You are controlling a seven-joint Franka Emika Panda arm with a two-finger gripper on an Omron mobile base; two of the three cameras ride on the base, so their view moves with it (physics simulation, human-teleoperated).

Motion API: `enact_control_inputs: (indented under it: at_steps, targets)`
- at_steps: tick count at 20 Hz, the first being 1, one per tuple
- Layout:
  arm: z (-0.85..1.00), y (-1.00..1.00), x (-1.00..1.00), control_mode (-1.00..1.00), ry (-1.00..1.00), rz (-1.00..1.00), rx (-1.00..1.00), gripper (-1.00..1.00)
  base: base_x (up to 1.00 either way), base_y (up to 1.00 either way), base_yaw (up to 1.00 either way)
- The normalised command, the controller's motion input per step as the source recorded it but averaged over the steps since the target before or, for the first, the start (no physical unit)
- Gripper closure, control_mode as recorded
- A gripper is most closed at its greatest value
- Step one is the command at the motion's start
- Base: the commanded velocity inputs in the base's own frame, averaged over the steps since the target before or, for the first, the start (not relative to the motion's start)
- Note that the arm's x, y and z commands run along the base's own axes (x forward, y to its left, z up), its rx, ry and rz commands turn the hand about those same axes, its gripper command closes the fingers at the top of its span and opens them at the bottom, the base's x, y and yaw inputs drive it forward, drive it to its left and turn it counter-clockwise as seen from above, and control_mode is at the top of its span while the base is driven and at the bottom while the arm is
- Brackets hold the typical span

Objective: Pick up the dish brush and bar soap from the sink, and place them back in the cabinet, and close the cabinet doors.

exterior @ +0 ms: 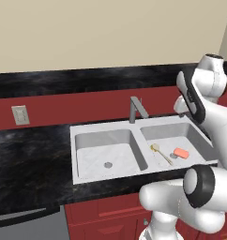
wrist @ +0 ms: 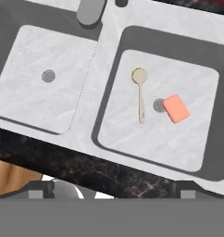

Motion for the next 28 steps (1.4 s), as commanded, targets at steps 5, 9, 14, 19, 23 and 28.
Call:
enact_control_inputs:
  at_steps: [5,9,14,19,23,28]
  targets:
    - [-0.28,-0.35,0.10,-1.00,0.00,0.06,-0.02,-1.00,0.00,0.00,0.00]
    - [-0.32,-0.23,0.18,-1.00,0.00,0.03,-0.04,-1.00,0.00,0.00,0.00]
    - [-0.35,-0.22,0.17,-1.00,0.00,0.04,-0.05,-1.00,0.00,0.00,0.00]
    - [-0.39,-0.19,0.14,-1.00,0.02,0.04,-0.04,-1.00,0.00,0.00,0.00]
    - [-0.41,-0.17,0.10,-1.00,0.02,0.04,-0.03,-1.00,0.00,0.00,0.00]
    - [-0.38,-0.14,0.12,-1.00,0.01,0.03,-0.01,-1.00,0.00,0.00,0.00]
